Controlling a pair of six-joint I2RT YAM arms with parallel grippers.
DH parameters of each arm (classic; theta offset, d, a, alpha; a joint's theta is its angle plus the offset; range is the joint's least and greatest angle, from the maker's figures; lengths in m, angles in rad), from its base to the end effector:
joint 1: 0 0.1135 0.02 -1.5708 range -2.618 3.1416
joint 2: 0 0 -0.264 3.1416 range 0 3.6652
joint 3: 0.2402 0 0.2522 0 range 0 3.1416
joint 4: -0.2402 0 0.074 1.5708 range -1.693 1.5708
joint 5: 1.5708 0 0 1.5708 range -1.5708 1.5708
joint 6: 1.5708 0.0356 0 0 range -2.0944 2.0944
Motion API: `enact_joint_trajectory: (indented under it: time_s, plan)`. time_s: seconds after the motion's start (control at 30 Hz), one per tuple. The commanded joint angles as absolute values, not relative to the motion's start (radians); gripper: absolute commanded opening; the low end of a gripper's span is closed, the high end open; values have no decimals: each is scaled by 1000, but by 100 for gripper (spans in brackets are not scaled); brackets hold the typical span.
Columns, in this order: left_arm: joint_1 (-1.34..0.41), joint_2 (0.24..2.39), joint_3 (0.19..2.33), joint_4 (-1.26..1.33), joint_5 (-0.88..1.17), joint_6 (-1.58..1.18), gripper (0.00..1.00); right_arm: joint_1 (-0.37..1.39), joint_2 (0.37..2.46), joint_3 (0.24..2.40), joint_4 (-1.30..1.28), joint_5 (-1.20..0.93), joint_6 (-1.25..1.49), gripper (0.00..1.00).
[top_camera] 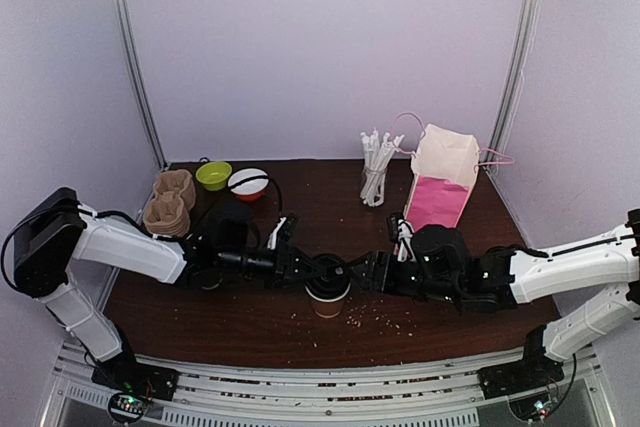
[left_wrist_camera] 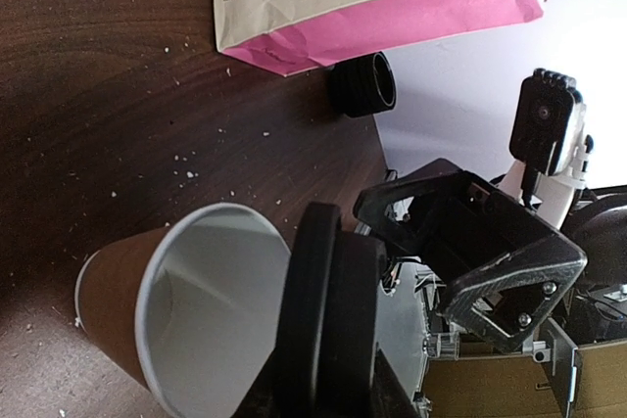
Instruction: Pack the takeout coffee
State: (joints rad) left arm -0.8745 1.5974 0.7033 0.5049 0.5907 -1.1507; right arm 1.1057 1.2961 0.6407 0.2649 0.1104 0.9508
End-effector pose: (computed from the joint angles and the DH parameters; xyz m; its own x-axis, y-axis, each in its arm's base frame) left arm 0.1920 -0.2605 0.1847 -0.9828 -0.0067 -0.1844 0.1725 0.3218 -0.9310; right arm 0.1292 0.2488 0.2242 -0.7850 0.2393 -0.5714 -0.3506 0.5888 0.7282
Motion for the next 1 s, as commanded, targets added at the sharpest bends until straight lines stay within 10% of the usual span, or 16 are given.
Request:
enact_joint_trajectory:
  time_s: [0.0,0.97]
  plan:
    - [-881,1619,738,547,614,-1154,21,1099,1316,628,298,100,980,72]
    - [-881,1645,765,473,603,-1123,32,1053,1452,613,412,-28,1039,62]
